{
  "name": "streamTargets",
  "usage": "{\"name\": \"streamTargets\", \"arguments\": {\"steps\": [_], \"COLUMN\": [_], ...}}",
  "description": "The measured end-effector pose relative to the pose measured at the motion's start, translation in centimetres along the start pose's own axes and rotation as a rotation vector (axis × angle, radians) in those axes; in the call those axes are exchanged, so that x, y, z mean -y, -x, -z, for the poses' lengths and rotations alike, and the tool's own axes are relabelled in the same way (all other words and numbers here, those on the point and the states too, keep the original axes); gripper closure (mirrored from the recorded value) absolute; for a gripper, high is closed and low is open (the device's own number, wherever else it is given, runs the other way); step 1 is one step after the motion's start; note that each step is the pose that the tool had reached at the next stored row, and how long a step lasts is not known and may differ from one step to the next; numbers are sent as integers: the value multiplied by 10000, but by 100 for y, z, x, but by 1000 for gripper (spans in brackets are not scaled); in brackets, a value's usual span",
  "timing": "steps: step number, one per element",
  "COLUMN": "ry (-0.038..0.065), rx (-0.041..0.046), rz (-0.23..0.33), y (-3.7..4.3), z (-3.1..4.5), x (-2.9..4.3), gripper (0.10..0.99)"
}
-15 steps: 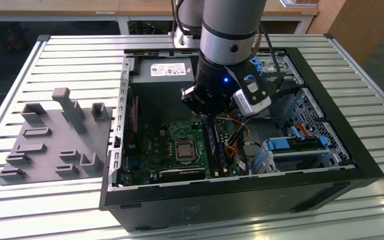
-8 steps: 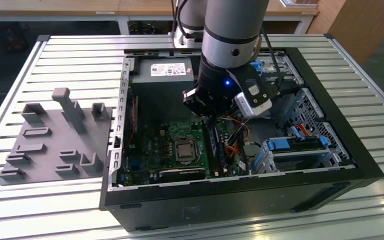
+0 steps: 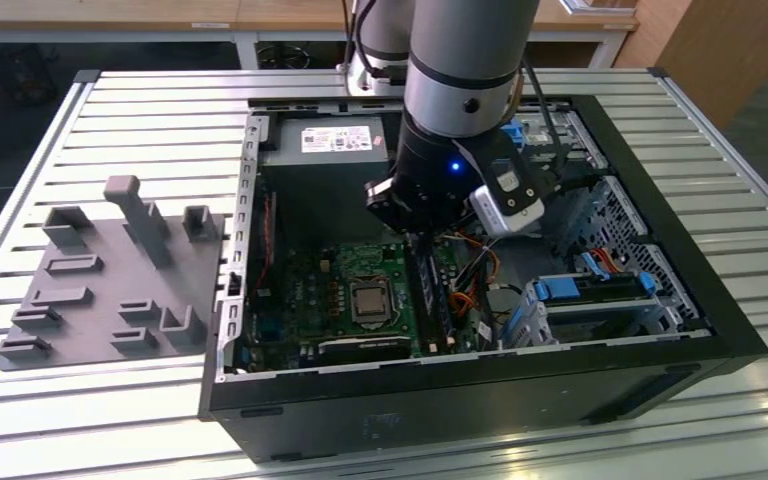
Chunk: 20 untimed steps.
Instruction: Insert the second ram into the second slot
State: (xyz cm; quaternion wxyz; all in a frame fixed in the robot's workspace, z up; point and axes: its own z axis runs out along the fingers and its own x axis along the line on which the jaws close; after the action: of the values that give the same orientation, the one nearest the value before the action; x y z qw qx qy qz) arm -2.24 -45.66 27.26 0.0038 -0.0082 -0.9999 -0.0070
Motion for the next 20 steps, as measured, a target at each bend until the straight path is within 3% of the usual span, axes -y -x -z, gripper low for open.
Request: {"name": "streamTargets", "arguments": {"steps": [6,20], "ry": [2,2], "rx": [-11,-33], "rz": [-18,-111], "y": [21,32], "z": [-22,-161], "x": [6,53], "gripper": [969,969]}}
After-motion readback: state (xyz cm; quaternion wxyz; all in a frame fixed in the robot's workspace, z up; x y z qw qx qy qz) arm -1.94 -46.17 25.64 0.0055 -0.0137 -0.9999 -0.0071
